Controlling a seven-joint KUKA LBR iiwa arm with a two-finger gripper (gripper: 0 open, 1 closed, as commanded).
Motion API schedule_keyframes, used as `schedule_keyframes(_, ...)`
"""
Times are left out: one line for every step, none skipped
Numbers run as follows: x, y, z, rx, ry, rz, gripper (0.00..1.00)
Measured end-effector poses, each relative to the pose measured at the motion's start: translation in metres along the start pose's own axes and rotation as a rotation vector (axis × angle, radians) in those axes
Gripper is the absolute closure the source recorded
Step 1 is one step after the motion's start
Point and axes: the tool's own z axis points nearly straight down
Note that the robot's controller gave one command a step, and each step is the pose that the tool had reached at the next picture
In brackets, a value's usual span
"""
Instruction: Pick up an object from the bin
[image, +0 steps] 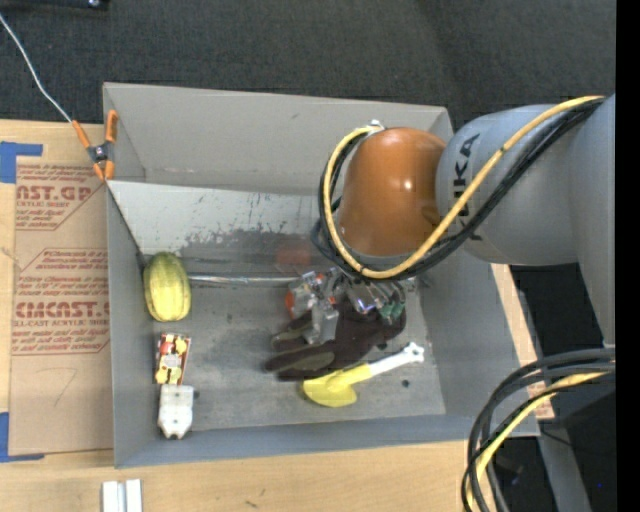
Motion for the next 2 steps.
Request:
schedule_keyframes(0.0,0.0,0.008,-0.002,0.005,0.002,1.0)
schedule_keyframes(-0.01,0.001,-0.045,0.0,-0.001,0.035,1.0)
